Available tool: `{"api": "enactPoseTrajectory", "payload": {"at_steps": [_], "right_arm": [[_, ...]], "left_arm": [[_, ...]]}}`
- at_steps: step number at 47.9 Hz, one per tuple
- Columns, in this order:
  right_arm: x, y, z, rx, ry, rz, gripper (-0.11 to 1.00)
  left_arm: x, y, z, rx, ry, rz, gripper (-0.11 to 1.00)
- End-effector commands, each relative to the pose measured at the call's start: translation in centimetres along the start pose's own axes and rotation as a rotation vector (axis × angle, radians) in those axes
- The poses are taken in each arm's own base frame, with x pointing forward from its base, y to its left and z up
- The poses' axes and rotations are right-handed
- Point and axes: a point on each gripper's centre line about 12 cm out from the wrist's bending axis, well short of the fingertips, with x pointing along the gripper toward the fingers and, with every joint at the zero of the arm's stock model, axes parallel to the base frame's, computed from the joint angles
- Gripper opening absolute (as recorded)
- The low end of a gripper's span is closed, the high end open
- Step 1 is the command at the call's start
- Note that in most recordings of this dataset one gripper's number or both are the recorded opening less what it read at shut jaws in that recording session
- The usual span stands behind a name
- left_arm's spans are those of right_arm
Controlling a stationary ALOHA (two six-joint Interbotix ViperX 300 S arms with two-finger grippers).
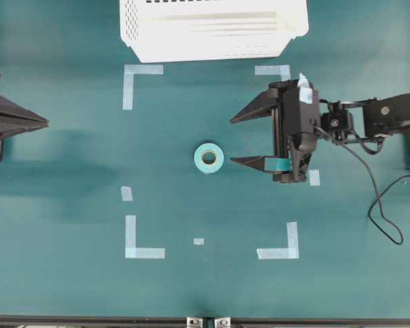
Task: Put the tape in the middle into the white basket.
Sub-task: 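Move the open right gripper over the teal tape roll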
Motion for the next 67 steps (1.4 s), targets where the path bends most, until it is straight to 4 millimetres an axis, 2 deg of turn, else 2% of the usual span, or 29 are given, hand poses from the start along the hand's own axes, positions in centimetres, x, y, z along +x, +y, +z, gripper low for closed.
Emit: {"api": "enactPoseTrajectory", "payload": {"at_steps": [1, 67], "right_arm": [[0.4, 0.3, 0.8, 0.006, -0.03, 0.011, 1.0], [4.8, 0.3, -2.0, 0.113, 0.055, 0.002, 1.0]], "left_arm": [[0.1, 0.0, 0.4, -0.002, -0.009, 0.003, -0.11], [0.1, 0.1, -0.3, -0.013, 0.008, 0.005, -0.11]]}}
